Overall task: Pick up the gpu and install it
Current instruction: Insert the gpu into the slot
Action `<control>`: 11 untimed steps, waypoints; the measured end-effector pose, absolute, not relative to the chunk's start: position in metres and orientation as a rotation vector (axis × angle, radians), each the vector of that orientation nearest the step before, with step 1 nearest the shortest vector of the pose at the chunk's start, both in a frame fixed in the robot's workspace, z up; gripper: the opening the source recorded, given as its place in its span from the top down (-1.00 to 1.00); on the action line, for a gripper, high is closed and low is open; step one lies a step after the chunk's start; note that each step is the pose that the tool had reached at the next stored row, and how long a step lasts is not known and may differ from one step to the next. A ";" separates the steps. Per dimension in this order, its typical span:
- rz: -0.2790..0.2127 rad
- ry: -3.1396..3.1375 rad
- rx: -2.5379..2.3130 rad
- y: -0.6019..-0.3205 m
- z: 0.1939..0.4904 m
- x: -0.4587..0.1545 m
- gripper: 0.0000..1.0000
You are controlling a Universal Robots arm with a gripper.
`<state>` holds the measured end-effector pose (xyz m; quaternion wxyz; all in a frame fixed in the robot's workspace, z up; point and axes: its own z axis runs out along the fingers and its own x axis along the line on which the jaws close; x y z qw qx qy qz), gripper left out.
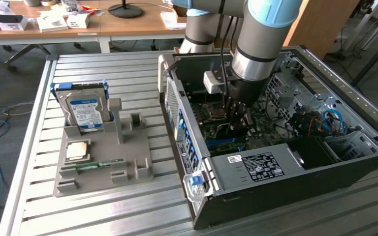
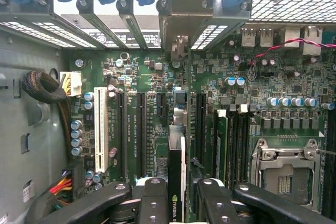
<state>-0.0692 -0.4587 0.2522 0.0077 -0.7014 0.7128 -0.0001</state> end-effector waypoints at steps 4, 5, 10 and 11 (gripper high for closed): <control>0.000 2.228 -2.193 -0.459 0.251 -0.069 0.47; 0.000 2.228 -2.193 -0.459 0.251 -0.069 0.47; 0.000 2.228 -2.193 -0.459 0.251 -0.069 0.47; 0.000 2.228 -2.193 -0.459 0.251 -0.069 0.47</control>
